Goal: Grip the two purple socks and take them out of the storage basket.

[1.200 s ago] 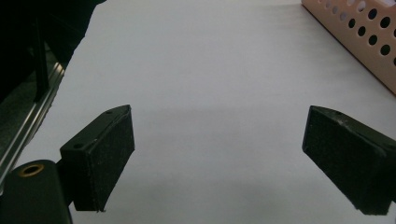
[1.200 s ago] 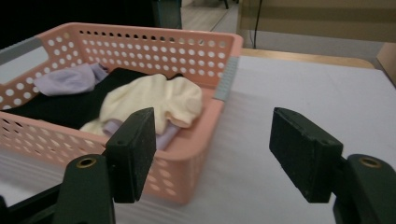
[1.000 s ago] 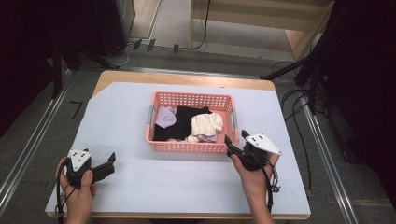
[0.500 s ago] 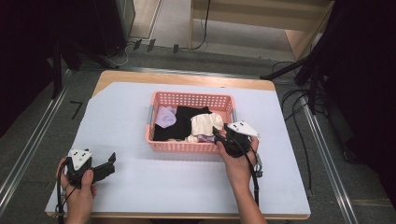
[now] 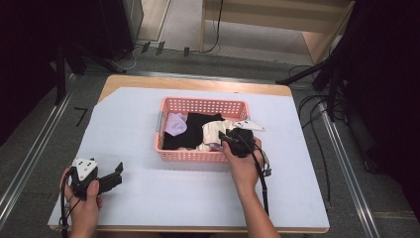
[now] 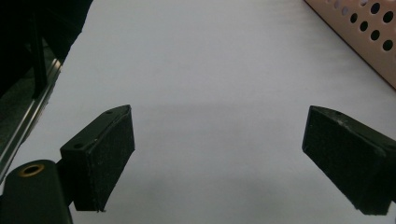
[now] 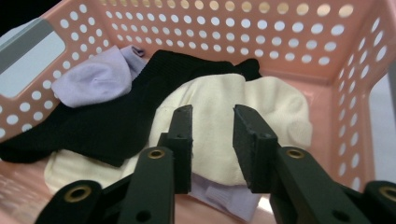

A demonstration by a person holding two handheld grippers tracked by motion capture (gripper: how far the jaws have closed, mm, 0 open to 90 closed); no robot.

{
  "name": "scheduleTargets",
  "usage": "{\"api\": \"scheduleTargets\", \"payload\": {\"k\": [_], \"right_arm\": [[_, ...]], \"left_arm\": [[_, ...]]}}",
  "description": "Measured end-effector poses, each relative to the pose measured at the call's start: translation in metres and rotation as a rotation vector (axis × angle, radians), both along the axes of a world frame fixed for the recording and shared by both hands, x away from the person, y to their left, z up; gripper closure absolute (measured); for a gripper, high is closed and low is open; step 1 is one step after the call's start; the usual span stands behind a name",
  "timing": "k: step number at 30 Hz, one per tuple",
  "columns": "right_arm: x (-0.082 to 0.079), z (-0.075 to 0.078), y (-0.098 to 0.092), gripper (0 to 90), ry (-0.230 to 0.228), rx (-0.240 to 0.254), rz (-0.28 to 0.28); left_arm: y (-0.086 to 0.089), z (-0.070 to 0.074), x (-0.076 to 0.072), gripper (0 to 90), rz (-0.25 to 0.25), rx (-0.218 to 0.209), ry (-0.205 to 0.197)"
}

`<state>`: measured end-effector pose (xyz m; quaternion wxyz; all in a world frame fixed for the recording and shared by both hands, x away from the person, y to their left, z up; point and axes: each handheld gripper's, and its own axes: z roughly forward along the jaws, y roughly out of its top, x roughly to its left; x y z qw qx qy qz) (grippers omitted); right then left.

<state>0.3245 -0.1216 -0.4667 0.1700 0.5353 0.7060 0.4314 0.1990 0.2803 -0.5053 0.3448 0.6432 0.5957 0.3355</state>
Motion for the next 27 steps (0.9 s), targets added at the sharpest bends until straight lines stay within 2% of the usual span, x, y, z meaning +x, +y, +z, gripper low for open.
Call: {"api": "scheduleTargets", "payload": {"k": [1,3,6,8,9,11,12,13,14,15,16,17,18,21,22,25,27], "right_arm": [[0.004,0.0,0.002,70.6,0.027,0.016,-0.017],[0.005,0.0,0.004,70.6,0.033,0.01,-0.027],[0.012,-0.003,0.01,68.7,0.08,0.0,-0.054],[0.013,-0.003,0.012,67.5,0.095,0.009,-0.05],[0.015,-0.004,0.016,64.7,0.123,0.021,-0.047],[0.018,-0.005,0.021,58.6,0.135,0.014,-0.041],[0.018,-0.005,0.021,58.6,0.135,0.014,-0.041],[0.021,-0.006,0.028,53.0,0.153,0.008,-0.035],[0.021,-0.006,0.028,53.0,0.153,0.008,-0.035],[0.024,-0.01,0.033,52.7,0.189,0.026,-0.03],[0.026,-0.013,0.035,54.4,0.205,0.011,-0.033],[0.027,-0.014,0.036,57.0,0.24,-0.008,-0.044],[0.027,-0.014,0.037,59.6,0.245,-0.006,-0.057],[0.027,-0.014,0.038,74.8,0.26,-0.023,-0.064],[0.027,-0.015,0.038,81.0,0.259,-0.03,-0.059],[0.025,-0.014,0.037,84.7,0.244,-0.052,-0.055],[0.021,-0.01,0.029,86.1,0.204,-0.012,-0.079]], "left_arm": [[0.0,0.0,0.0,10.0,0.0,0.006,0.004],[0.0,0.0,0.001,10.0,-0.001,0.007,0.001],[0.0,0.0,0.001,10.1,-0.001,0.009,0.004],[0.0,0.0,0.001,10.1,-0.001,0.007,0.004],[0.0,0.0,0.001,10.1,-0.001,0.007,0.009],[-0.001,0.0,0.001,10.1,-0.002,0.009,0.017],[-0.001,0.0,0.001,10.1,-0.002,0.009,0.017],[-0.001,-0.001,0.002,10.1,-0.004,0.013,0.011],[-0.001,-0.001,0.002,10.2,-0.004,0.013,0.011],[-0.002,-0.001,0.002,10.2,-0.004,0.015,0.01],[-0.002,-0.001,0.002,10.2,-0.003,0.015,0.01],[-0.002,-0.001,0.002,10.2,-0.003,0.014,0.011],[-0.002,-0.001,0.002,10.2,-0.004,0.014,0.011],[-0.002,-0.001,0.002,10.2,-0.001,0.014,0.016],[-0.002,-0.001,0.003,10.3,0.003,0.015,0.017],[-0.002,-0.001,0.003,10.2,-0.001,0.018,0.021],[-0.002,-0.001,0.003,10.2,-0.001,0.019,0.019]]}}
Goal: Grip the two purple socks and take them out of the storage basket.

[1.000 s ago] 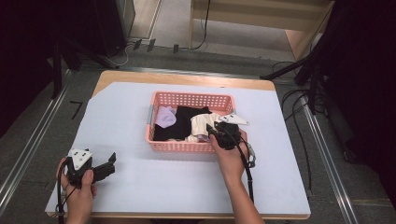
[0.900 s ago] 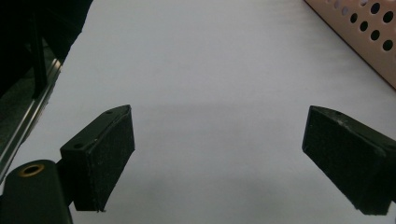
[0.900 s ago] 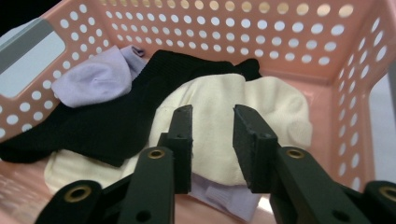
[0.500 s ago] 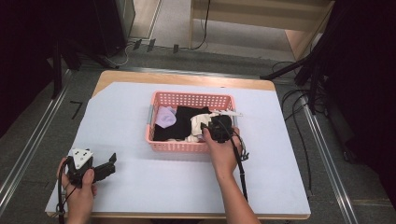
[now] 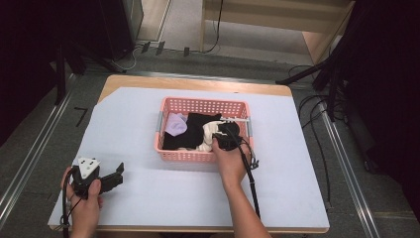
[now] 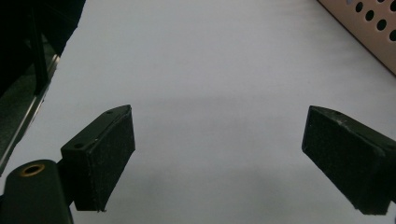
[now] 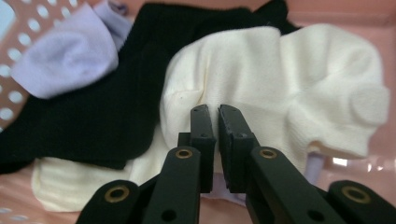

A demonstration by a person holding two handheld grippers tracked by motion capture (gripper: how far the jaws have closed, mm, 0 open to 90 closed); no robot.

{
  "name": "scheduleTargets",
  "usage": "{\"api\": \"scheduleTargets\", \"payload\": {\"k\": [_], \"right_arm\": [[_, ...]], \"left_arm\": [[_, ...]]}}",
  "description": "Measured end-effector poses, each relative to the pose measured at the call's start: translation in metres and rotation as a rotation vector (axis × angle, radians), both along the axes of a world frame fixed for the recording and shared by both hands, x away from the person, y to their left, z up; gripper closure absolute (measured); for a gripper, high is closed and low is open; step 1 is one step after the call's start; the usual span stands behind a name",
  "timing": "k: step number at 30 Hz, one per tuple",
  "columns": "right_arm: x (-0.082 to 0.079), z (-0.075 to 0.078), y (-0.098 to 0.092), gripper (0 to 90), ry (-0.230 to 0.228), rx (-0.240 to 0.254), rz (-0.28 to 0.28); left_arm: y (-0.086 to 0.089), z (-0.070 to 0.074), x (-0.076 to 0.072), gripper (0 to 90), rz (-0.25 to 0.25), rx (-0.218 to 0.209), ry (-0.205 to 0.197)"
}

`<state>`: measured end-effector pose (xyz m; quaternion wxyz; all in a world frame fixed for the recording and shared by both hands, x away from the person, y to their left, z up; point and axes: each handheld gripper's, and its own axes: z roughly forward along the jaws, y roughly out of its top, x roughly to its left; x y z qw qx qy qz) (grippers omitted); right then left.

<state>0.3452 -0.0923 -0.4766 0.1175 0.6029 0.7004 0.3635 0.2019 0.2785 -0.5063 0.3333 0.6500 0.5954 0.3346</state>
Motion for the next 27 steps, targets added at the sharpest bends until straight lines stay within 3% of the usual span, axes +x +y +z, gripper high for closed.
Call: {"api": "scheduleTargets", "payload": {"k": [8,12,13,14,16,17,18,20,21,22,23,27], "right_arm": [[-0.011,0.019,-0.022,86.1,-0.105,0.03,-0.057],[-0.015,0.024,-0.025,85.9,-0.139,0.053,-0.039],[-0.016,0.026,-0.021,85.7,-0.152,0.096,0.013],[-0.016,0.026,-0.021,85.7,-0.152,0.096,0.013],[-0.016,0.028,-0.008,85.6,-0.159,0.184,0.134],[-0.016,0.028,-0.008,85.6,-0.159,0.184,0.134],[-0.016,0.03,-0.001,85.8,-0.149,0.251,0.173],[-0.016,0.031,0.002,85.8,-0.157,0.235,0.169],[-0.013,0.03,0.004,85.4,-0.165,0.164,0.144],[-0.013,0.03,0.004,85.4,-0.165,0.164,0.144],[-0.009,0.026,-0.002,81.6,-0.162,0.068,0.052],[-0.005,0.021,-0.022,70.9,-0.197,-0.087,-0.082]], "left_arm": [[-0.001,0.0,0.0,10.4,-0.002,0.011,0.011],[-0.002,0.0,0.0,12.5,0.002,0.019,0.015],[-0.002,0.0,0.001,12.8,0.001,0.02,0.01],[-0.002,0.0,0.001,12.8,-0.001,0.023,0.012],[-0.002,0.0,0.001,13.0,0.0,0.017,0.012],[-0.002,0.0,0.001,13.0,0.0,0.017,0.012],[-0.001,0.0,0.001,13.1,0.0,0.014,0.01],[-0.001,0.0,0.0,13.1,-0.001,0.014,0.01],[-0.001,0.0,0.0,13.2,-0.002,0.014,0.009],[-0.001,0.0,0.0,13.2,-0.003,0.012,0.007],[-0.001,0.0,0.0,13.2,-0.003,0.012,0.005],[-0.001,0.0,0.0,13.2,-0.002,0.006,0.008]]}}
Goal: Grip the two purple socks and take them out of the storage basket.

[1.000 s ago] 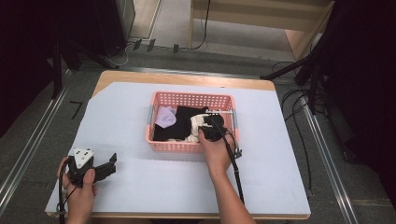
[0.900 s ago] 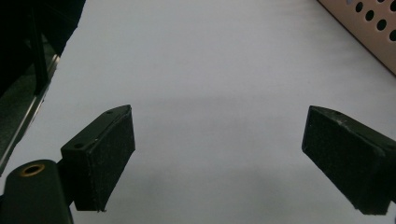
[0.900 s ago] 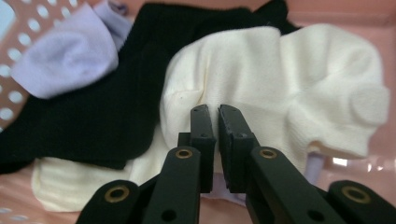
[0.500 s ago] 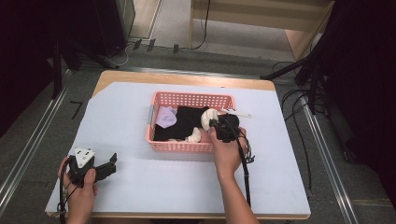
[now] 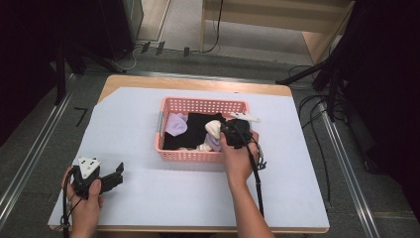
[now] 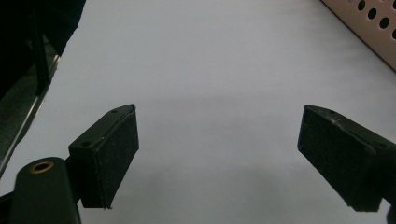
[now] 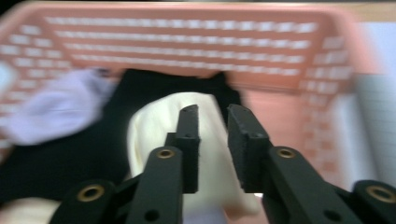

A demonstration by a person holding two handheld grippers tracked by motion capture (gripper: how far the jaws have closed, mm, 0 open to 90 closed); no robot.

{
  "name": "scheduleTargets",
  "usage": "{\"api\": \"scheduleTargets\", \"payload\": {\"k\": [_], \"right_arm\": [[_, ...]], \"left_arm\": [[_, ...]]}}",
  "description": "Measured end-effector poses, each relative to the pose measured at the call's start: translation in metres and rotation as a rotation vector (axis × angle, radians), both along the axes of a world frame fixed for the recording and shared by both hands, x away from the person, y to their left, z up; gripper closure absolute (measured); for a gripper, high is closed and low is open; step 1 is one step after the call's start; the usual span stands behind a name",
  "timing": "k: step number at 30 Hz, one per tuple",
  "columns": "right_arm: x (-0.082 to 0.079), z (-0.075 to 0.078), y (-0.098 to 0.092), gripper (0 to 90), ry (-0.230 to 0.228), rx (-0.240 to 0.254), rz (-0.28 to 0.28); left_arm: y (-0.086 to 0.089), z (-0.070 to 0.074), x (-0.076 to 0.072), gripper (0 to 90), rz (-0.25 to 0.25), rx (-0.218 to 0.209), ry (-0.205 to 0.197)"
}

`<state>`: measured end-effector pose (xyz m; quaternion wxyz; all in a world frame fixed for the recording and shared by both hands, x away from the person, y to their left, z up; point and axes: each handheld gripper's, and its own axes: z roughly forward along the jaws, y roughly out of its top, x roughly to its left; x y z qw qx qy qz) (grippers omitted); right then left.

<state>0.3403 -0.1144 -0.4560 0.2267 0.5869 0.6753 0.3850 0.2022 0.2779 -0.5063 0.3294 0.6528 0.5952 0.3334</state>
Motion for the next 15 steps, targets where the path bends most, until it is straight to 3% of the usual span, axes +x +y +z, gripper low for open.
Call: {"api": "scheduleTargets", "payload": {"k": [1,4,8,10,11,12,13,14,15], "right_arm": [[-0.001,0.0,-0.004,69.2,-0.017,-0.012,-0.01],[-0.006,0.002,-0.011,66.3,-0.053,0.049,0.036],[-0.01,0.004,-0.01,69.1,-0.045,0.08,0.085],[-0.009,0.001,-0.008,72.7,0.011,0.115,0.145],[-0.009,0.001,-0.008,72.7,0.011,0.115,0.145],[-0.006,-0.003,-0.005,75.2,0.059,0.121,0.17],[-0.005,-0.006,-0.004,76.6,0.088,0.112,0.175],[-0.005,-0.006,-0.004,76.6,0.088,0.112,0.175],[-0.002,-0.01,-0.003,77.8,0.137,0.106,0.161]], "left_arm": [[0.0,0.0,0.0,13.2,0.001,0.005,0.002],[-0.001,0.0,0.001,13.2,0.001,0.017,0.013],[-0.002,0.0,0.001,13.3,0.003,0.023,0.011],[-0.002,0.0,0.001,13.3,0.005,0.021,0.008],[-0.002,0.0,0.001,13.3,0.005,0.021,0.008],[-0.002,0.0,0.001,13.3,0.003,0.018,0.006],[-0.002,0.0,0.001,13.4,0.003,0.018,0.006],[-0.002,0.0,0.001,13.4,0.002,0.019,0.005],[-0.002,0.0,0.0,13.4,-0.001,0.018,0.006]]}}
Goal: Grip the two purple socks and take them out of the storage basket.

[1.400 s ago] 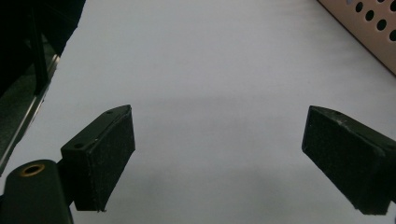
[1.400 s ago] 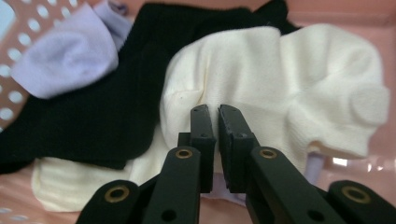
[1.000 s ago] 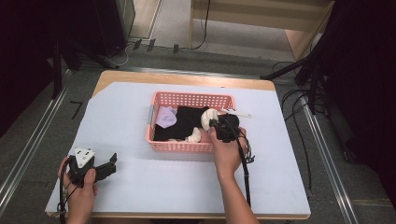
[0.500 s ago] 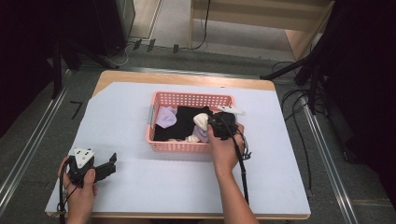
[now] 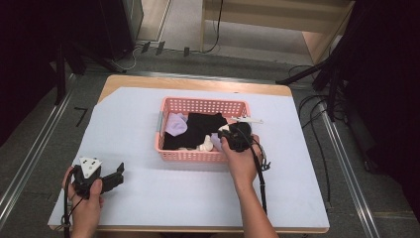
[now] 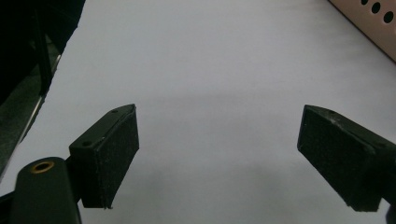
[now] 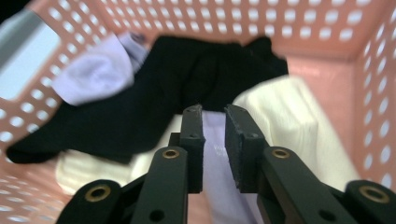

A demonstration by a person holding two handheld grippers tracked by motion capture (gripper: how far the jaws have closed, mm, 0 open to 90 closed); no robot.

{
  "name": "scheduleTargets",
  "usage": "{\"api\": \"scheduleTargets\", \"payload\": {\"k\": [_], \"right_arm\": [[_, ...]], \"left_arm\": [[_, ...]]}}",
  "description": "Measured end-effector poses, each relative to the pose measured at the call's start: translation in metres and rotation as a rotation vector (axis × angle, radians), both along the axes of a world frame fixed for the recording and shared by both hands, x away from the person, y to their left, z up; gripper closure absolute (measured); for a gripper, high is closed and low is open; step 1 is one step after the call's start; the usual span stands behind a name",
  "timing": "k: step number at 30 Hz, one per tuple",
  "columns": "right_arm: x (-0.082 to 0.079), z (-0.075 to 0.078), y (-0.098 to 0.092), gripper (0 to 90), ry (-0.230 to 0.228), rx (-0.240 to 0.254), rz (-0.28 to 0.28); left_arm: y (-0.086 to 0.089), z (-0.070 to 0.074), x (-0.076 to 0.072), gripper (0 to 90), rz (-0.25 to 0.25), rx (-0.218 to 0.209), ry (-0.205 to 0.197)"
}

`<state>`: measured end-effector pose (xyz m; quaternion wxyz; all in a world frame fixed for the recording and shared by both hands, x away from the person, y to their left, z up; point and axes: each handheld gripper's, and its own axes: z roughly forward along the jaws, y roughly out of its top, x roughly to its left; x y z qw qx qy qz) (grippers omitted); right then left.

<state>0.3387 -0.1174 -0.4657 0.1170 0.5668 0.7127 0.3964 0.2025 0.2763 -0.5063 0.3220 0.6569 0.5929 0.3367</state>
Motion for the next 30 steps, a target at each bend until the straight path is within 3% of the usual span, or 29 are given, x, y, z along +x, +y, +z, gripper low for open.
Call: {"api": "scheduleTargets", "payload": {"k": [4,7,11,14,19,23,26,28,29,30], "right_arm": [[0.004,-0.002,-0.001,75.0,0.053,-0.013,-0.029],[0.006,-0.003,-0.002,70.8,0.058,-0.04,-0.043],[0.008,-0.004,-0.003,67.2,0.077,-0.037,-0.049],[0.014,-0.008,-0.006,64.3,0.135,-0.017,-0.032],[0.021,-0.012,0.005,55.6,0.169,-0.12,0.012],[0.024,-0.015,0.013,51.4,0.202,-0.169,0.018],[0.024,-0.016,0.015,60.4,0.214,-0.211,0.002],[0.023,-0.016,0.017,72.1,0.202,-0.256,-0.009],[0.023,-0.016,0.017,72.1,0.202,-0.256,-0.009],[0.022,-0.016,0.017,78.0,0.196,-0.276,-0.012]], "left_arm": [[0.0,0.0,0.0,13.4,-0.001,-0.001,0.002],[0.0,0.0,0.0,13.4,0.0,-0.002,0.001],[-0.001,-0.001,0.001,13.5,0.001,0.001,0.001],[-0.001,0.0,0.001,13.5,0.0,0.004,0.002],[-0.001,0.0,0.0,13.5,-0.003,0.012,0.004],[-0.002,0.0,0.001,13.5,-0.004,0.014,0.002],[-0.002,-0.001,0.001,13.5,-0.004,0.018,0.002],[-0.002,-0.001,0.001,13.5,-0.005,0.02,0.001],[-0.002,-0.001,0.001,13.5,-0.005,0.02,0.001],[-0.002,-0.001,0.001,13.5,-0.005,0.02,0.001]]}}
